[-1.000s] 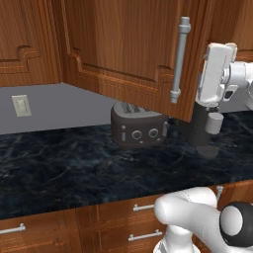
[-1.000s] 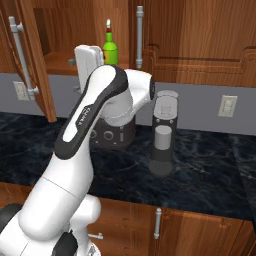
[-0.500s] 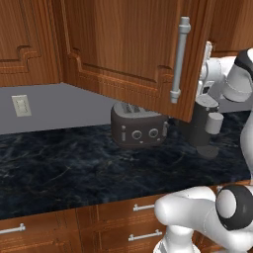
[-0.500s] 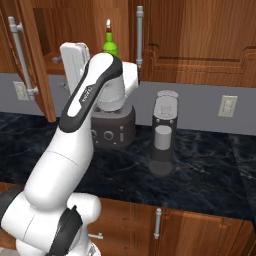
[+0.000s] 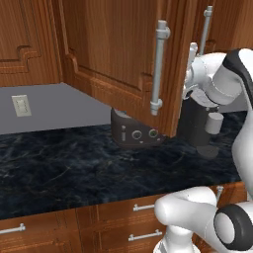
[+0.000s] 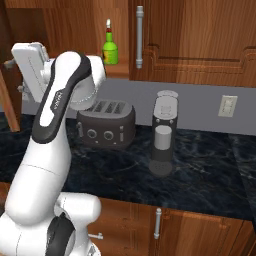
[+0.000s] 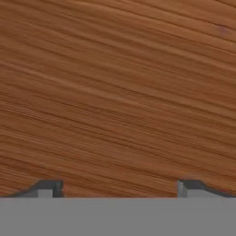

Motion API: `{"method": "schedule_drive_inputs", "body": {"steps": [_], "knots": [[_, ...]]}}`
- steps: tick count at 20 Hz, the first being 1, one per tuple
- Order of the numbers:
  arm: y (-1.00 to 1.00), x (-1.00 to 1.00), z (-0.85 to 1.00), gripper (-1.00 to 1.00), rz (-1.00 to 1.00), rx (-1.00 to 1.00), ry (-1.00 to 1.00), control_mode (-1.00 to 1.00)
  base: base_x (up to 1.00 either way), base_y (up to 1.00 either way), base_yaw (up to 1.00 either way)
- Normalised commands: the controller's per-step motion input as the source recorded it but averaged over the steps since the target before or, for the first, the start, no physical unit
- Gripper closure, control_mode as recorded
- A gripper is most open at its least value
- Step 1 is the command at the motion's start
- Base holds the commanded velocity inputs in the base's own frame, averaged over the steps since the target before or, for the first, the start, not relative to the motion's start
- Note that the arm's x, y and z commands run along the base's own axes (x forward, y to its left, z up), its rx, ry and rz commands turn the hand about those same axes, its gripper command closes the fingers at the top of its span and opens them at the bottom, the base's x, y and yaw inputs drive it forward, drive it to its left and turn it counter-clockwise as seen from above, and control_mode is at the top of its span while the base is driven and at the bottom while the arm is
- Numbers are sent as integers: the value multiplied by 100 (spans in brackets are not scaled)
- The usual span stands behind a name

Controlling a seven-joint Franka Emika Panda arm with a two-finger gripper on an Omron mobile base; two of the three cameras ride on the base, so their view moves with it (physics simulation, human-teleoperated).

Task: Open the cabinet. Pick the spray and place it next to the sink. Then close the cabinet.

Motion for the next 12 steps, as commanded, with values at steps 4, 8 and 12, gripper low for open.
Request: {"method": "schedule_drive_inputs", "body": {"steps": [4,8,12], "knots": [[72,-41,2,-100,15,0,-12,-100,0,0,0],[58,0,0,-100,1,0,-2,-100,0,0,0],[44,8,0,-100,0,0,0,-100,0,0,0]]}}
